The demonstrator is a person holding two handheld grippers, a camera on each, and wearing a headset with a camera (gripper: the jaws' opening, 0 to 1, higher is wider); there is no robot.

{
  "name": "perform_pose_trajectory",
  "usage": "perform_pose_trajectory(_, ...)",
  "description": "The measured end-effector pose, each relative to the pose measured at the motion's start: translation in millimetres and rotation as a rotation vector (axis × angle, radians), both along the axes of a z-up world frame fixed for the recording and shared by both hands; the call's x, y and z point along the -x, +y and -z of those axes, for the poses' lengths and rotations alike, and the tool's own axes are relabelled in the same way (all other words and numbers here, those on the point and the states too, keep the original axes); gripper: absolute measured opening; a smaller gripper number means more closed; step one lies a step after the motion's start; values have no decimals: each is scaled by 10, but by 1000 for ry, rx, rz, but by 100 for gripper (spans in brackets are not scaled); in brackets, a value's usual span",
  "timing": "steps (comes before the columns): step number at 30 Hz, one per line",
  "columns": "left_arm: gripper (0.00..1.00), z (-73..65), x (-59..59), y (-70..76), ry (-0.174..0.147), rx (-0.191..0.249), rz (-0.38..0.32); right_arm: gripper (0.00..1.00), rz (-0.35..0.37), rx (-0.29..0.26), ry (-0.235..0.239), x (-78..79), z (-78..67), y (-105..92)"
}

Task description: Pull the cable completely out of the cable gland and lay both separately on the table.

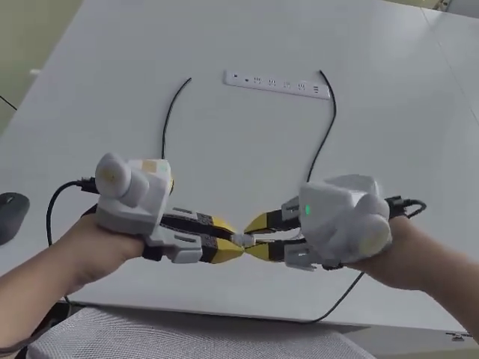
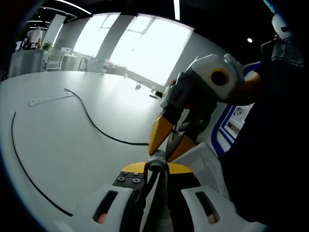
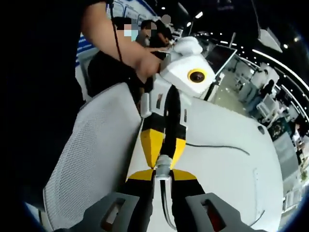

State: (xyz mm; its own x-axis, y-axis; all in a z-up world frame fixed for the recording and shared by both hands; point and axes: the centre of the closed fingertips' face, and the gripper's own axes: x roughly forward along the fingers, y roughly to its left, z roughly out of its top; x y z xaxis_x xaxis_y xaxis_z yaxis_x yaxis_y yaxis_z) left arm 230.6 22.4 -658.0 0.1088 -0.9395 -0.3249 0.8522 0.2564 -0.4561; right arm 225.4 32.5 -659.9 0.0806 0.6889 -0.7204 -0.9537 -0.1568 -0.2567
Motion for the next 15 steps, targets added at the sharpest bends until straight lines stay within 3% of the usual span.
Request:
perform_pose_trajectory(3, 15, 2, -18, 8, 7, 9, -14, 7, 13, -9, -40, -10, -9, 8)
perform_pose_trajectory(7, 15, 0, -28, 10, 2, 13, -15, 8, 32, -26, -31, -34, -22, 13)
perform_pose_trajectory(15, 15, -18, -24, -10, -20, 15, -3, 14, 105, -67, 114, -68, -30, -8)
